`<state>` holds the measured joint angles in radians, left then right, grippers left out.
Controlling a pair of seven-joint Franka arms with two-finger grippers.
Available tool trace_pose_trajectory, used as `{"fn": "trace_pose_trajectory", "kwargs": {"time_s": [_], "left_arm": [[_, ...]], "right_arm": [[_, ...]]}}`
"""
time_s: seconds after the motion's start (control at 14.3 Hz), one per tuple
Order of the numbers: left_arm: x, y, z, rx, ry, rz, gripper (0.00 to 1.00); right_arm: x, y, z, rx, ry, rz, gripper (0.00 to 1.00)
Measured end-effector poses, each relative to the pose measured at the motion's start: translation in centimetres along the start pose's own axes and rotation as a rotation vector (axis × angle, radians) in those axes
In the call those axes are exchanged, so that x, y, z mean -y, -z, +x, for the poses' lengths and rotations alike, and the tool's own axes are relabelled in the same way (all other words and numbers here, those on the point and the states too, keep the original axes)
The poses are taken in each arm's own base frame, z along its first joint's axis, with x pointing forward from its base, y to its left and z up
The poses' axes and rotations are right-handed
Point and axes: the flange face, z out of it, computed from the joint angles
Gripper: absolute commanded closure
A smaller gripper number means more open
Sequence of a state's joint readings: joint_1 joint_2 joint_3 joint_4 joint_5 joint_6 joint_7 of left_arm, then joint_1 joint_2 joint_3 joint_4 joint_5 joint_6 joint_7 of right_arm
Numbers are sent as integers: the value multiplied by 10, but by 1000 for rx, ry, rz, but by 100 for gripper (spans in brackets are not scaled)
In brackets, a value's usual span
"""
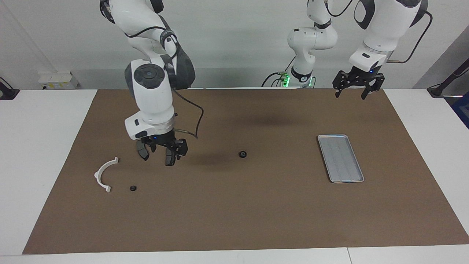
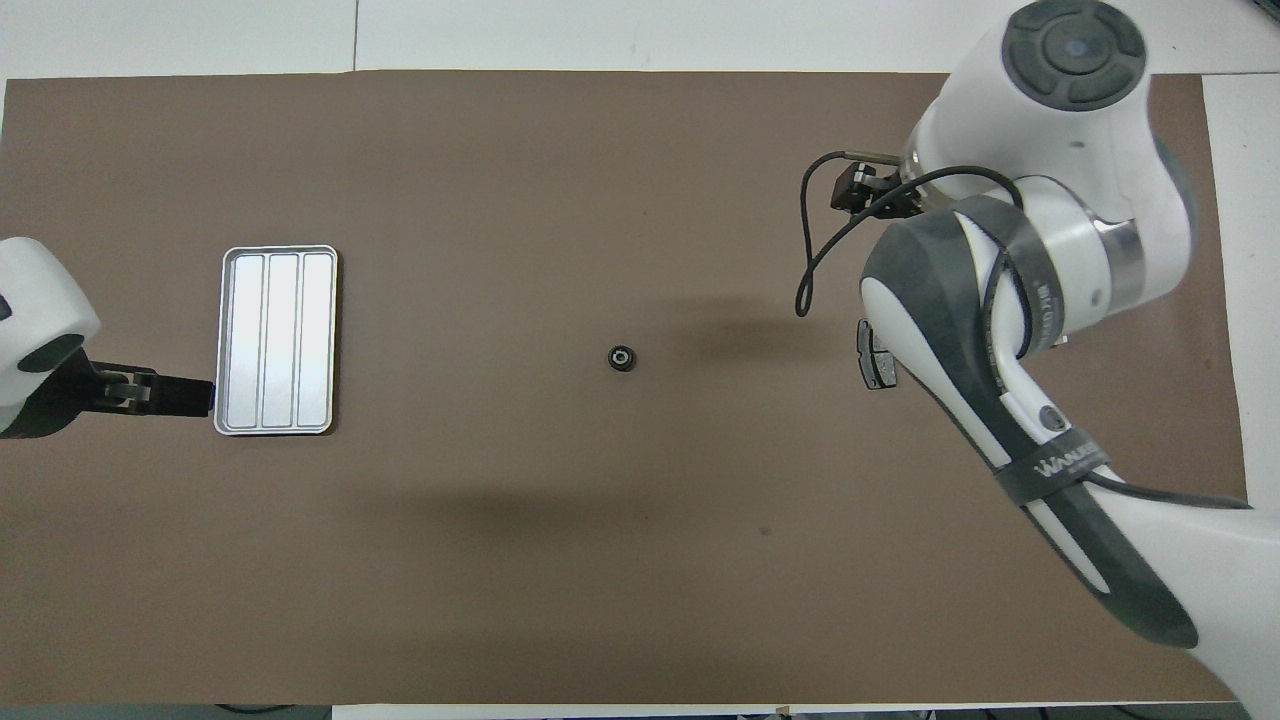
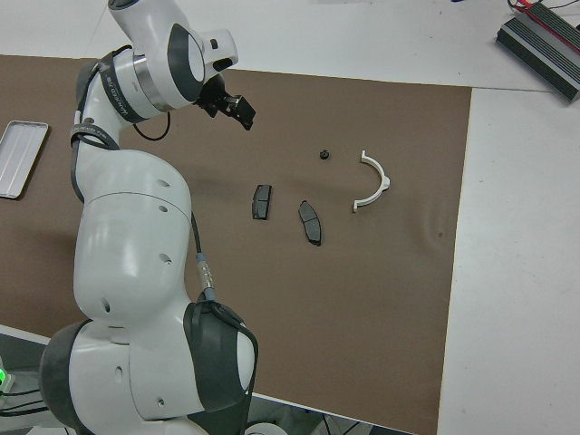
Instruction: Pick bearing gear from pile to tray
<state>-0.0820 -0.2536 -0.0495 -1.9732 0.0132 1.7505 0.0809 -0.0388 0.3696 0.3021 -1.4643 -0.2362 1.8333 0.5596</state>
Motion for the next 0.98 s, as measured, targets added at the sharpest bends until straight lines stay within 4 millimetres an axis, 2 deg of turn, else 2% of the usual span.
{"fn": "trace_pose_trajectory", "kwargs": {"time_s": [0.14, 0.28, 0.42, 0.56, 0.7, 0.98], "left_arm": [[-37, -11, 3, 9, 14, 8, 0], [-89, -31, 12, 3, 46, 7, 0], [-142, -64, 27, -1, 92, -4, 0], [-185, -104, 43, -10, 135, -20, 0], [-209, -143, 56, -14, 171, -35, 0], [-245, -200, 74, -3, 248, 17, 0]], "right_arm": [[-31, -3, 13, 6, 48, -4, 5], [-55, -10, 22, 24, 54, 8, 7], [-73, -14, 27, 43, 32, 33, 8], [-81, -24, 31, 31, 18, 46, 9], [-84, -44, 33, 15, 13, 58, 11], [-87, -91, 36, 1, 39, 77, 14]]}}
